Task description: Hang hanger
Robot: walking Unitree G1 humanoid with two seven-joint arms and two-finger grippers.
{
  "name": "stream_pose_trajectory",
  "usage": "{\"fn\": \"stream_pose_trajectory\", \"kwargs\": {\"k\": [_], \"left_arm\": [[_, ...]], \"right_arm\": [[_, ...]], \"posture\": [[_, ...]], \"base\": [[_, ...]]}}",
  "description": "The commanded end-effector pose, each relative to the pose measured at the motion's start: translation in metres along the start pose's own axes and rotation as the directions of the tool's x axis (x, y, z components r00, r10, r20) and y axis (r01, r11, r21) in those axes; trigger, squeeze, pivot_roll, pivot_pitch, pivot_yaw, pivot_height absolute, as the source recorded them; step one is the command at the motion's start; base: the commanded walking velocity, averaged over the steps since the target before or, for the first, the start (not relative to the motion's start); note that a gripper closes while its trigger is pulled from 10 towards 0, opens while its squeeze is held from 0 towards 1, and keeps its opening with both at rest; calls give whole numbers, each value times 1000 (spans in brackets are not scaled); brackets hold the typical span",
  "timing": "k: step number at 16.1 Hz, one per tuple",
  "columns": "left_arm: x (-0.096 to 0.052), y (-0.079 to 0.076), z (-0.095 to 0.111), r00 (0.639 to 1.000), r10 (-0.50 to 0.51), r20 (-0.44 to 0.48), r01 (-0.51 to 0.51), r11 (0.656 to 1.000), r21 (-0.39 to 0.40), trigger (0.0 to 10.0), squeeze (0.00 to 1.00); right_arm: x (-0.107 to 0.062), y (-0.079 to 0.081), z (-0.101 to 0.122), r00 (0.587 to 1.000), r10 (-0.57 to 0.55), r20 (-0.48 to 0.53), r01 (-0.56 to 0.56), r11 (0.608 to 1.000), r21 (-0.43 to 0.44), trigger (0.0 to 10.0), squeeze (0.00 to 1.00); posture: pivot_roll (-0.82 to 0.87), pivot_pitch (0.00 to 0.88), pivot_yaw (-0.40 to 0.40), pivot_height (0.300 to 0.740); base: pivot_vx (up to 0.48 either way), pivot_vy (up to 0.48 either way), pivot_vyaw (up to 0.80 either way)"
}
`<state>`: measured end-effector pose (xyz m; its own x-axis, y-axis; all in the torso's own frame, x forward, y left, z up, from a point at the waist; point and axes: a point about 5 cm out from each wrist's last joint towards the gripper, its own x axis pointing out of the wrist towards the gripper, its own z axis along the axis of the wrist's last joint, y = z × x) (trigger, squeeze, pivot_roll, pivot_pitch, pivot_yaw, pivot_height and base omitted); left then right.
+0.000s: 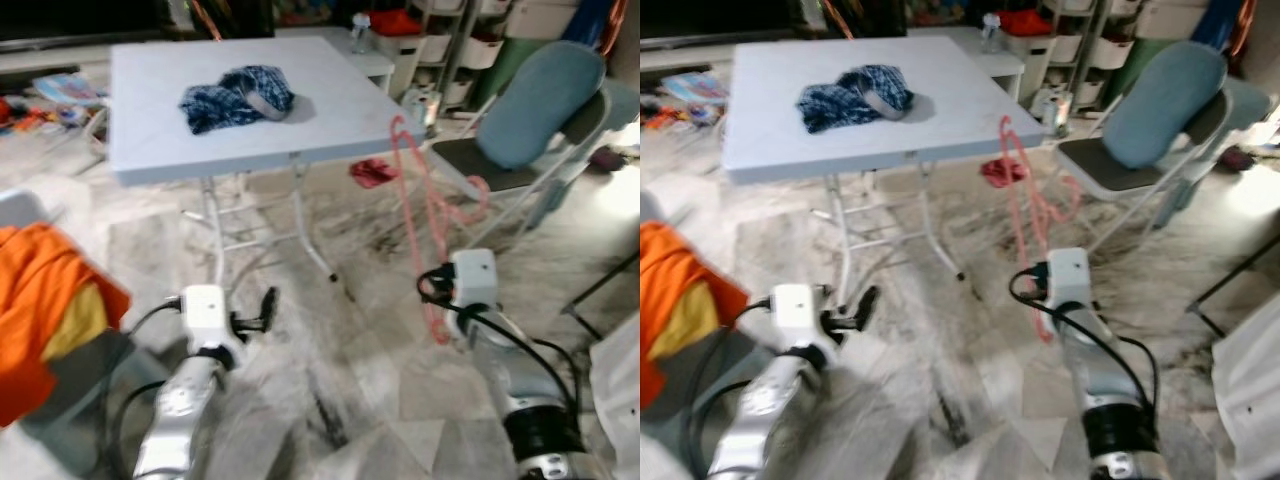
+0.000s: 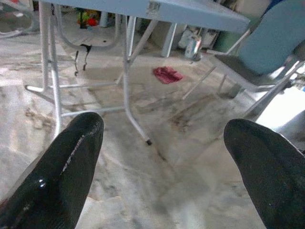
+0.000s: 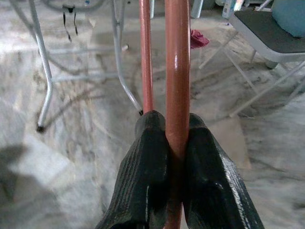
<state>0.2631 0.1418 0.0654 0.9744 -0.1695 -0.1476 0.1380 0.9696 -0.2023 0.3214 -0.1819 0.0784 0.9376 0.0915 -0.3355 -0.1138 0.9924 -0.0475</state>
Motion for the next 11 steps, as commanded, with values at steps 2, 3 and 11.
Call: {"fn": "stream_pose_trajectory", "kwargs": {"k": [2,3,11], "left_arm": [[3,-8,4,1000,-26,9,26,1000,-5,10000,0],[3,-8,4,1000,-26,8,26,1000,-4,10000,0],[6,-12,5,999,-38,1,38,999,-27,10000,0]], "right_arm": [[-2,-8,0,1000,-19,-3,19,1000,-2,10000,0],[-2,-7,0,1000,-16,-4,16,1000,-1,10000,0],[-2,-3,-3,1000,-16,-20,16,1000,4,10000,0]], "posture": [[-83,0,-45,740],[-82,0,-45,740],[-85,0,-39,740]], "base": [[332,0,-800],[334,0,-800],[357,31,-800]]}}
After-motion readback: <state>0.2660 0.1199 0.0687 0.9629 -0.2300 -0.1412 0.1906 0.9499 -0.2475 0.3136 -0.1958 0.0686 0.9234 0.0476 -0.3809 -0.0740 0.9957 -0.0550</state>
